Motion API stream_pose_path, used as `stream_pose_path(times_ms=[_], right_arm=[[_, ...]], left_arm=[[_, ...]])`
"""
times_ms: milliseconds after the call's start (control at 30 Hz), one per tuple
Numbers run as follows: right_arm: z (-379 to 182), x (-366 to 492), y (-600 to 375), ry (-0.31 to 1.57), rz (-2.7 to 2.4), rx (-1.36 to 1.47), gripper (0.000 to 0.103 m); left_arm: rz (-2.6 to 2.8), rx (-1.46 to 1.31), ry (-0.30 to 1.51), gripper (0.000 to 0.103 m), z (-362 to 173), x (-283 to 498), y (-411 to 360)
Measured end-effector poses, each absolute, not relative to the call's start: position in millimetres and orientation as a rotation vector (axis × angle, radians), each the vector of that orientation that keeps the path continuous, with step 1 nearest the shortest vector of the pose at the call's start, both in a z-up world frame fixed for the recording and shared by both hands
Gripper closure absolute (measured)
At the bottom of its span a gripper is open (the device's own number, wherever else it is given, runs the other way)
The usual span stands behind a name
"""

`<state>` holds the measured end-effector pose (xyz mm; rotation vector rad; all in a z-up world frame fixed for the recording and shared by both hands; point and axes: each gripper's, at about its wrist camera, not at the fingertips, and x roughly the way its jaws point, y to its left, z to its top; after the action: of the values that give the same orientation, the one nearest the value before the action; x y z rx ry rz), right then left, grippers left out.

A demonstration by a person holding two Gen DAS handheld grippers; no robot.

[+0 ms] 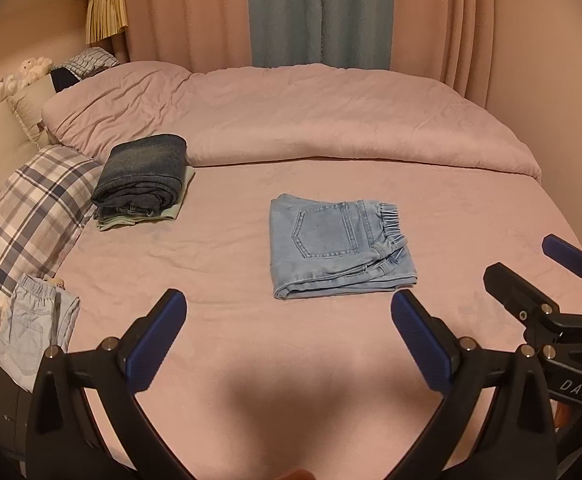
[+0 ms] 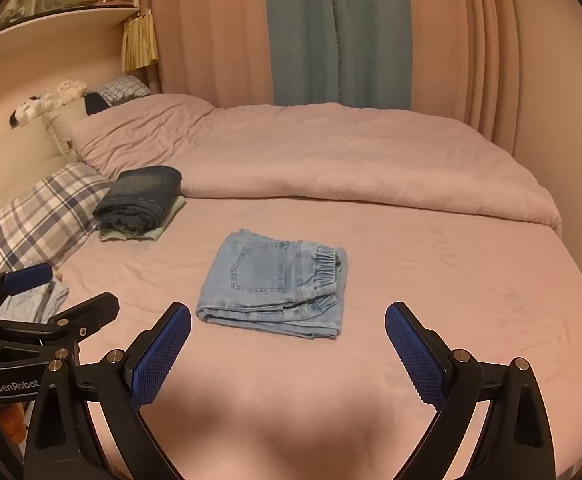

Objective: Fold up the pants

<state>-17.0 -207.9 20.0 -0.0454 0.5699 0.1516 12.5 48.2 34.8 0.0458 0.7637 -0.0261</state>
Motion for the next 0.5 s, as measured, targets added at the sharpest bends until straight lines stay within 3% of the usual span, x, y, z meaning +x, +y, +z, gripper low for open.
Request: stream_pose_path(times_ms=[500], right_arm=[[27.4,-21.6,-209.3,0.561,0.132,-0.042,0.005]], left_arm=[[-0.023,0.070,0.756,0.001,35.8,12.3,46.2]])
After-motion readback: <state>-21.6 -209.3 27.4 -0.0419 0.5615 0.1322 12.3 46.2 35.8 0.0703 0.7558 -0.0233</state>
